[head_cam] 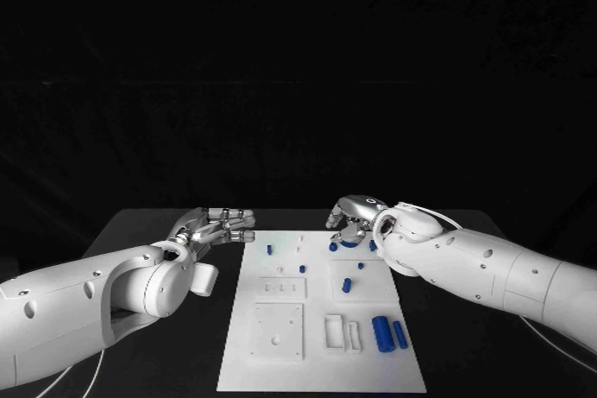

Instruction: Assemble the parts on the task board

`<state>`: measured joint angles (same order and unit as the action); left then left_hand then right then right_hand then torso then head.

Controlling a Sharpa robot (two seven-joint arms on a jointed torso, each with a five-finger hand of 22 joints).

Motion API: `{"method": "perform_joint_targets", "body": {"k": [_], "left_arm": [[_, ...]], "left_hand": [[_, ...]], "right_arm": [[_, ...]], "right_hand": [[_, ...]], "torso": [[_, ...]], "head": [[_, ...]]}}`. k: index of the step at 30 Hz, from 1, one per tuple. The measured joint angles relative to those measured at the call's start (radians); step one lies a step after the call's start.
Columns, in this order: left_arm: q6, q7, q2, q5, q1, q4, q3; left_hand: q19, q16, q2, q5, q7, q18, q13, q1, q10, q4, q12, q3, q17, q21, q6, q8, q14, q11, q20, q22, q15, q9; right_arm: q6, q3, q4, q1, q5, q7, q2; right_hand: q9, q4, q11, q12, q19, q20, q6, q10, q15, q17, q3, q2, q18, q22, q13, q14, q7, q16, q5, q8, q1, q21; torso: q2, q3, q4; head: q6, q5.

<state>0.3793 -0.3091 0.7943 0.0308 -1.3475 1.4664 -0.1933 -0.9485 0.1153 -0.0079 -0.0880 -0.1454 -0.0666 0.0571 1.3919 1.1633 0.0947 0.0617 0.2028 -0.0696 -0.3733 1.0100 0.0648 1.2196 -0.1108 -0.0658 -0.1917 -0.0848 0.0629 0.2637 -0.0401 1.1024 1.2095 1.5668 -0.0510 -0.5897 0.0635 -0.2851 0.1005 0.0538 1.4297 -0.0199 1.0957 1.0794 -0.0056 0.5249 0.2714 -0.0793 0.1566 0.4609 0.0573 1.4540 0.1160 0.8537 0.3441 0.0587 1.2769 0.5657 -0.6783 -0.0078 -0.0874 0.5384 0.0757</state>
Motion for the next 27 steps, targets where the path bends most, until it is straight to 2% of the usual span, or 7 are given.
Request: {"method": "perform_joint_targets", "body": {"k": [8, 18, 23, 27], "left_arm": [[-0.009, -0.001, 0.014, 0.003, -0.011, 0.022, 0.003], [-0.014, -0.001, 0.019, 0.006, -0.021, 0.032, 0.004], [-0.016, -0.001, 0.02, 0.007, -0.023, 0.035, 0.004], [-0.017, -0.001, 0.022, 0.007, -0.025, 0.037, 0.004]], "left_hand": [[0.004, 0.0, 0.0, 0.0, 0.0, 0.0, 0.0, -0.009, 0.0, 0.0, 0.0, 0.0, 0.0, 0.0, 0.0, 0.0, 0.0, 0.0, -0.004, 0.0, 0.0, 0.0], [0.004, 0.0, 0.0, 0.0, 0.0, 0.0, 0.0, -0.008, 0.0, 0.0, 0.0, 0.0, 0.0, 0.0, 0.0, 0.0, 0.0, 0.0, -0.004, 0.0, 0.0, 0.0], [0.004, 0.0, 0.0, 0.0, 0.0, 0.0, 0.0, -0.008, -0.004, 0.008, 0.0, 0.0, 0.0, -0.008, 0.0, 0.0, 0.0, -0.004, -0.004, 0.0, 0.0, 0.0], [0.004, 0.0, 0.0, 0.0, 0.0, 0.0, 0.0, -0.008, -0.004, 0.008, 0.0, 0.0, 0.0, -0.008, 0.0, 0.0, 0.0, -0.004, -0.004, 0.0, 0.0, 0.0]], "right_arm": [[-0.02, 0.0, -0.003, 0.0, 0.088, -0.043, 0.007], [-0.053, 0.0, -0.01, -0.001, 0.14, -0.077, 0.008], [-0.064, 0.0, -0.015, -0.004, 0.153, -0.086, 0.012], [-0.071, 0.001, -0.019, -0.005, 0.161, -0.091, 0.013]], "right_hand": [[0.0, 0.006, 0.0, 0.0, 0.025, 0.0, -0.004, -0.007, 0.004, -0.026, 0.006, -0.004, 0.005, 0.017, 0.0, -0.004, -0.004, 0.022, -0.011, 0.0, 0.004, -0.033], [0.0, 0.011, 0.0, 0.0, 0.025, 0.0, -0.004, -0.007, 0.004, -0.036, 0.016, -0.008, 0.006, 0.039, 0.0, -0.004, -0.003, 0.034, -0.023, 0.0, 0.0, -0.045], [0.0, 0.01, -0.001, 0.0, 0.029, -0.003, 0.0, -0.007, 0.004, -0.038, 0.05, -0.009, 0.006, 0.055, 0.0, -0.004, -0.007, 0.041, -0.03, 0.0, -0.001, -0.049], [0.0, 0.01, -0.004, 0.0, 0.034, -0.002, 0.001, -0.004, 0.004, -0.048, 0.077, -0.018, 0.006, 0.071, 0.0, -0.004, -0.008, 0.045, -0.03, 0.0, -0.011, -0.049]], "torso": [[-0.021, -0.0003, -0.0053], [-0.037, 0.0, -0.0066], [-0.043, 0.0, -0.0083], [-0.047, 0.0, -0.0103]], "head": [[-0.013, 0.011], [-0.018, 0.017], [-0.019, 0.018], [-0.021, 0.02]]}}
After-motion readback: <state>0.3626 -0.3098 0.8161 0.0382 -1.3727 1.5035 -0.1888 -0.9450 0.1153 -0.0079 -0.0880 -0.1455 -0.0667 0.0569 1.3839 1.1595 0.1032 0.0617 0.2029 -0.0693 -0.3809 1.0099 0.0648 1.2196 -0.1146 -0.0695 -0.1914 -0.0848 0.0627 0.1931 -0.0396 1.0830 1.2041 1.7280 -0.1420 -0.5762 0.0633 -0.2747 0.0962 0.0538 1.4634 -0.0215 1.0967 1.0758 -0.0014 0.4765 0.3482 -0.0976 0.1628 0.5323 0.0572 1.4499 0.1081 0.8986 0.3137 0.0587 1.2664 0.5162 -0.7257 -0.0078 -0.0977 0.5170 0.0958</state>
